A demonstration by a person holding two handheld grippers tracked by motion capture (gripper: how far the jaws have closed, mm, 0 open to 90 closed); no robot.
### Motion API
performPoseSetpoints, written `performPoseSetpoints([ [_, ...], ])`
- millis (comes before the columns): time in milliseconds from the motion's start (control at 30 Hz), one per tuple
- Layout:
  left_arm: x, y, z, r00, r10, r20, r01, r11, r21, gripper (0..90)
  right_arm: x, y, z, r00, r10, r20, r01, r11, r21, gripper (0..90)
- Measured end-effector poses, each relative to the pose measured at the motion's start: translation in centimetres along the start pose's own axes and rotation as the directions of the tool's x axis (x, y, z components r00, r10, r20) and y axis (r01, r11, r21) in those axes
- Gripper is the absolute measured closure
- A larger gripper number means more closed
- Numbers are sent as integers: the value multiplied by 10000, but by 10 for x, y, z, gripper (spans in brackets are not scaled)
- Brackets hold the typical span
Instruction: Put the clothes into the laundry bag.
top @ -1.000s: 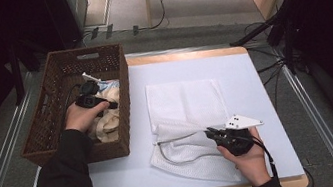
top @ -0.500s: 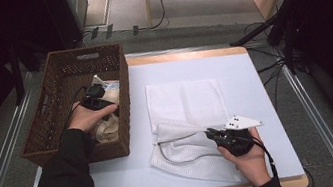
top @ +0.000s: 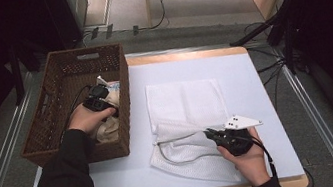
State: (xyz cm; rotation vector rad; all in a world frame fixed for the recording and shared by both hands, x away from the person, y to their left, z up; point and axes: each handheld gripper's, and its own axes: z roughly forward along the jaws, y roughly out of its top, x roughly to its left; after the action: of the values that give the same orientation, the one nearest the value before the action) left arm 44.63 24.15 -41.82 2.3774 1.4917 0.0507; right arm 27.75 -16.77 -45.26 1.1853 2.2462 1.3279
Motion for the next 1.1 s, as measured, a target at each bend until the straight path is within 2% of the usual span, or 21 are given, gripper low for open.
performPoseSetpoints([
  [133, 1, 0, -3, 10000, 5, 67, -4, 9999, -134, 615, -1, 0, 0, 10000, 65, -7, -65, 10000, 23, 878],
  [267, 1, 0, -9, 9999, -95, 74, 98, 9986, -523, 622, -1, 0, -1, 10000, 25, -24, -25, 10000, -15, 880],
  [367, 4, -2, -15, 9997, -208, 154, 223, 9945, -1021, 628, -2, -1, -1, 9998, 81, -172, -82, 10000, -18, 886],
  [467, 6, -3, -21, 9990, -418, 150, 437, 9857, -1625, 630, -2, -1, -1, 9997, 101, -241, -102, 9999, -4, 887],
  [667, 9, -7, -36, 9967, -802, 132, 805, 9506, -2997, 630, -3, -1, -2, 9996, 83, -265, -84, 10000, -37, 888],
  [867, 8, -10, -49, 9969, -777, 89, 743, 9065, -4155, 628, -4, -1, -3, 9995, 126, -291, -128, 9999, -79, 890],
  [1000, 8, -12, -59, 9927, -938, 759, 1187, 8721, -4747, 627, -3, -1, -2, 9995, 138, -274, -140, 9999, -90, 889],
  [1067, 8, -13, -62, 9913, -869, 990, 1243, 8661, -4842, 627, -3, -1, -2, 9996, 132, -266, -135, 9999, -92, 889],
  [1100, 7, -13, -62, 9916, -846, 975, 1217, 8638, -4890, 627, -3, -1, -3, 9995, 130, -272, -133, 9999, -101, 890],
])
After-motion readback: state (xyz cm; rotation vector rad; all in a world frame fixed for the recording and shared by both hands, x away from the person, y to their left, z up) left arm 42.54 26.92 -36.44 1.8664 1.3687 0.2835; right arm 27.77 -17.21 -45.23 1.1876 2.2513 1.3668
